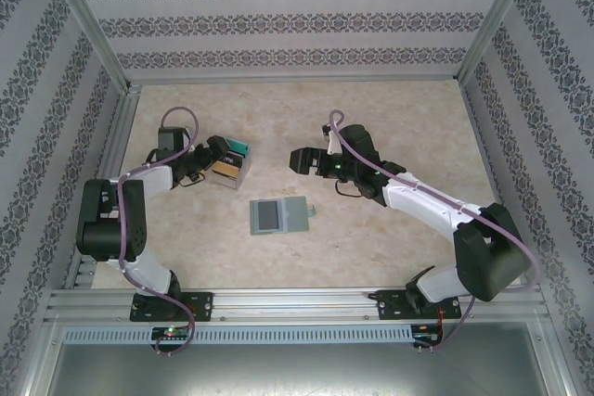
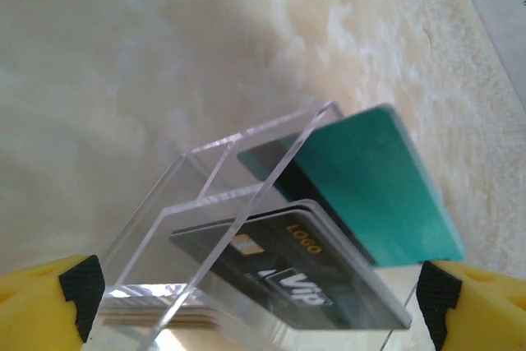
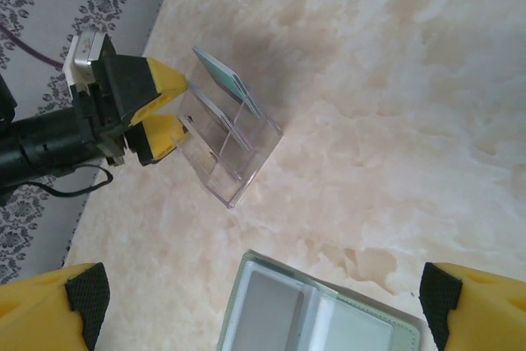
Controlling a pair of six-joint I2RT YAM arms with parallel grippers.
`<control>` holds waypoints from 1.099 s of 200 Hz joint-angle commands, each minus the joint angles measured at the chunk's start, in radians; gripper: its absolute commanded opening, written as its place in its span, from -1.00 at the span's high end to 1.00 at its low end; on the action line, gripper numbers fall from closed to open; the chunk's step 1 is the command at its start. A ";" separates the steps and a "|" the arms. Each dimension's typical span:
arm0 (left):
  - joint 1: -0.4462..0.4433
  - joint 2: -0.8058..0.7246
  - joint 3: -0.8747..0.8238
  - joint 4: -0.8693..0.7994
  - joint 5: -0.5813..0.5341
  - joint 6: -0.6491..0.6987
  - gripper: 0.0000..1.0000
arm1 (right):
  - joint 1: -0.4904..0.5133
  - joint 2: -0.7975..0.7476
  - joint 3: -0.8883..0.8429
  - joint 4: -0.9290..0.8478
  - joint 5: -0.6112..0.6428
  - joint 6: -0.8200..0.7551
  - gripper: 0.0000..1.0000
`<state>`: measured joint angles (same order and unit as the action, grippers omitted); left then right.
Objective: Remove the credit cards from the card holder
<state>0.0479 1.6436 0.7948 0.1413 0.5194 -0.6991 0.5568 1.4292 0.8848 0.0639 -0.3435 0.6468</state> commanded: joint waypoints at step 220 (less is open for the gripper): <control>-0.235 -0.511 -0.146 -0.412 0.000 -0.193 -0.78 | 0.229 0.101 0.073 -0.354 0.178 -0.035 -0.34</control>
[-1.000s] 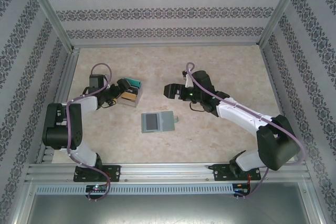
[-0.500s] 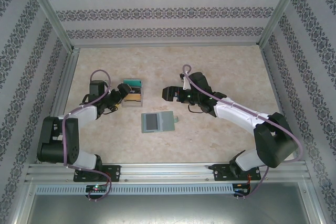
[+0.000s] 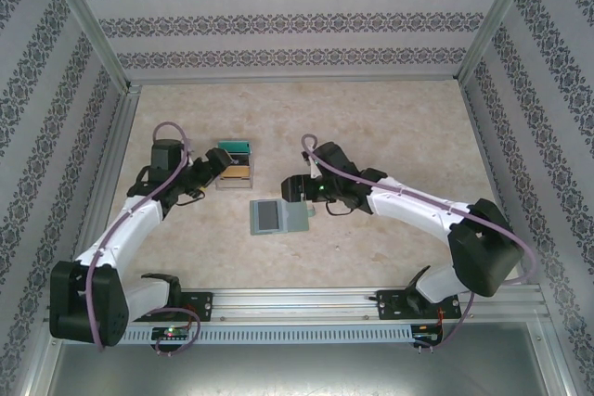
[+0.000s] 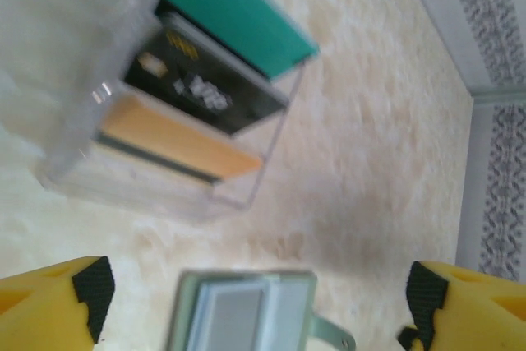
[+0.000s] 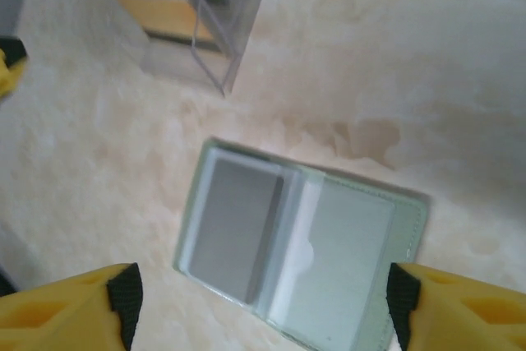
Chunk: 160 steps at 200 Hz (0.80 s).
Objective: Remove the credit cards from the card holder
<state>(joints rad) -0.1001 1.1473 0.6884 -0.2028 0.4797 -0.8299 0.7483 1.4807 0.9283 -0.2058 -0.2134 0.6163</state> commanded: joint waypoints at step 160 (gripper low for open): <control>-0.397 0.258 -0.070 0.236 0.020 -0.200 -0.34 | 0.043 0.199 -0.051 -0.114 0.165 0.025 0.70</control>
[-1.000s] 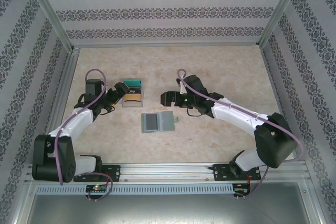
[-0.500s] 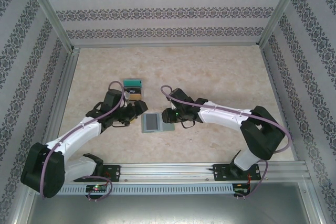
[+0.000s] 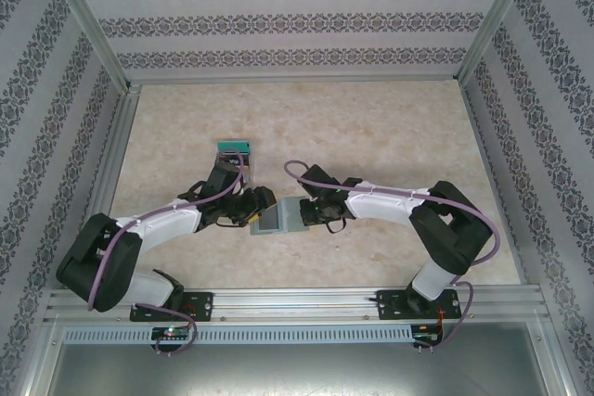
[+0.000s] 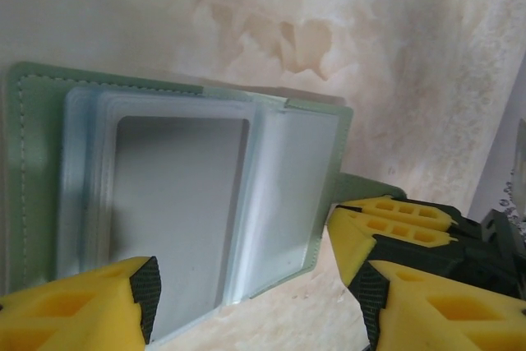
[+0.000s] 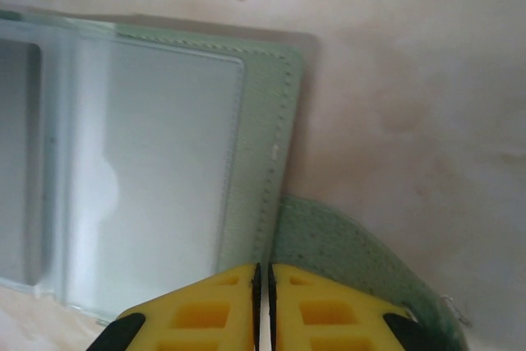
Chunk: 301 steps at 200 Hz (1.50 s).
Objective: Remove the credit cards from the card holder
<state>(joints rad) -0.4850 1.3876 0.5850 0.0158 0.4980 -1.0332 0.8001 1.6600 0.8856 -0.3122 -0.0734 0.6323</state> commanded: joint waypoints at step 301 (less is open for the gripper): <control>-0.015 0.103 0.065 -0.004 0.040 0.062 -0.45 | -0.007 0.081 0.010 0.013 -0.019 0.017 0.72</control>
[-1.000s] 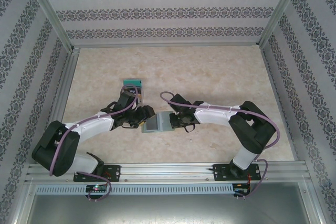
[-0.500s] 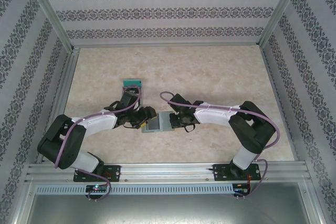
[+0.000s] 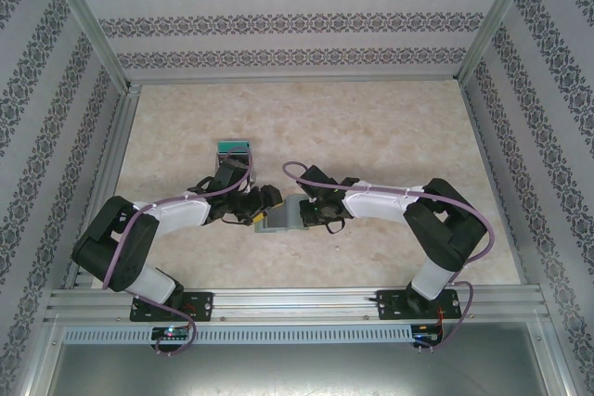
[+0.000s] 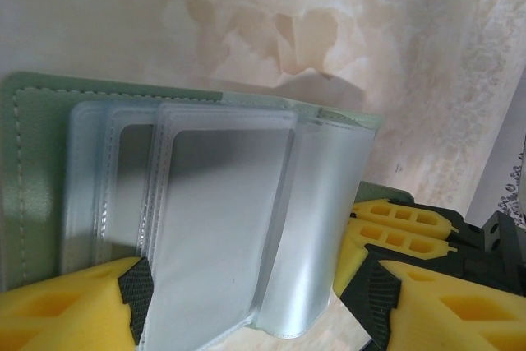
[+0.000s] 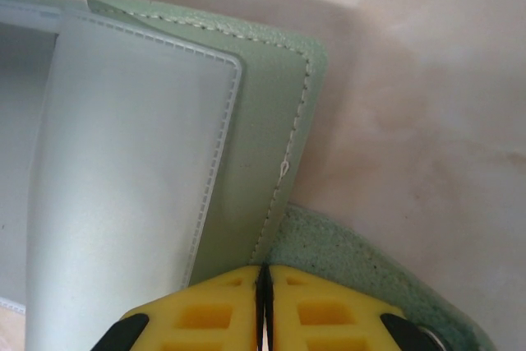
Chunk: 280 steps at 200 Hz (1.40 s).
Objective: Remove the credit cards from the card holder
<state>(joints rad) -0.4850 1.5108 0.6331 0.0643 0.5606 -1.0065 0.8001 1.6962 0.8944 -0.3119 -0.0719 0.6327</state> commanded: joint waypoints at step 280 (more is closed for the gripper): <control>-0.056 -0.044 0.072 -0.033 0.039 0.109 -0.43 | -0.006 0.066 0.007 0.015 -0.027 0.022 0.72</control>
<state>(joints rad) -0.5198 1.4765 0.6678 -0.0250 0.5564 -0.9287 0.7940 1.7050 0.9058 -0.3237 -0.0864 0.6331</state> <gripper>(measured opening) 0.713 0.142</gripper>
